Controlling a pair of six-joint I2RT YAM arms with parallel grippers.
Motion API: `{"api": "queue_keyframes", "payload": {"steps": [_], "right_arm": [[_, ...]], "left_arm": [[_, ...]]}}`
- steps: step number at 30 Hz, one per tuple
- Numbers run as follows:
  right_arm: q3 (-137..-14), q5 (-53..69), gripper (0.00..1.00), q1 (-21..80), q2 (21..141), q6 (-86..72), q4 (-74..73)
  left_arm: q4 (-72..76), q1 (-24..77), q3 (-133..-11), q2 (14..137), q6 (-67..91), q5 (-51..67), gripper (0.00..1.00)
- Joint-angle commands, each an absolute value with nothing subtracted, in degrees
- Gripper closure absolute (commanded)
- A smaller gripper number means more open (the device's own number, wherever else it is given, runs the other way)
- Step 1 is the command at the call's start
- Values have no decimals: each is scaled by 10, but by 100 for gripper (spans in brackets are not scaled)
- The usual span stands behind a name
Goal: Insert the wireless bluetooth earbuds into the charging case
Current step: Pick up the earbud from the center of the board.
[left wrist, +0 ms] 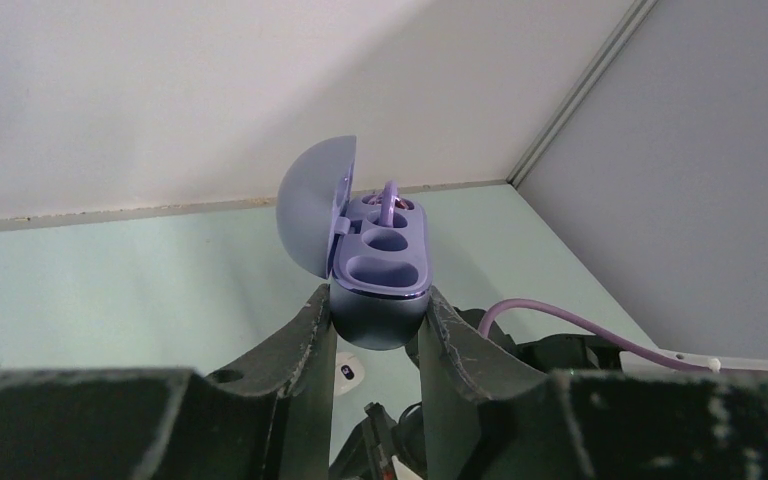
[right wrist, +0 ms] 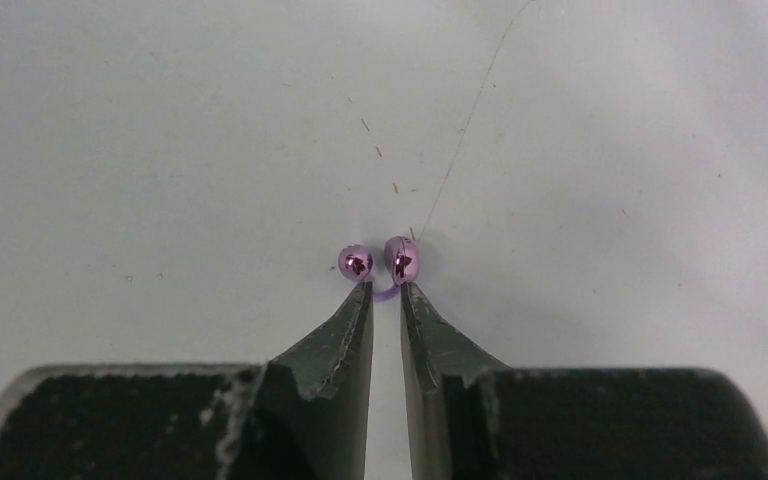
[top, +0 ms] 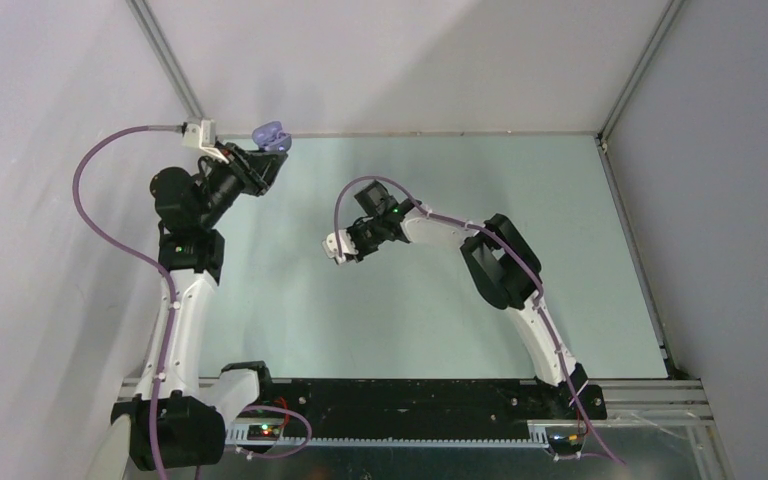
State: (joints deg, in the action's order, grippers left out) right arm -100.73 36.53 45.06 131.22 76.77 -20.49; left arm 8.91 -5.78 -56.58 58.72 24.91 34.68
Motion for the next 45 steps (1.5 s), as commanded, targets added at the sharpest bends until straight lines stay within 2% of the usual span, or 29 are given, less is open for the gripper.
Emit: {"api": "queue_keyframes", "payload": {"steps": [1,9,15,19,25,28,37,45], "right_arm": [[-1050,383,81,453,1328,837,-256],[-1098,369,87,465,1359,880,-340],[-1122,364,89,478,1370,854,-350],[-1154,360,90,490,1382,768,-342],[-1220,352,88,497,1397,549,-349],[-1229,380,86,489,1378,523,-374],[-1047,383,84,476,1277,766,-366],[-1043,358,80,475,1291,809,-324]], "left_arm": [[95,-63,-572,572,232,344,100],[100,-63,-570,573,233,344,100],[99,-63,-565,570,232,344,100],[100,-63,-562,566,233,344,100],[103,-63,-560,565,238,343,100],[103,-63,-560,563,238,342,100],[105,-63,-555,561,240,340,100],[98,-63,-559,561,237,341,100]]}}
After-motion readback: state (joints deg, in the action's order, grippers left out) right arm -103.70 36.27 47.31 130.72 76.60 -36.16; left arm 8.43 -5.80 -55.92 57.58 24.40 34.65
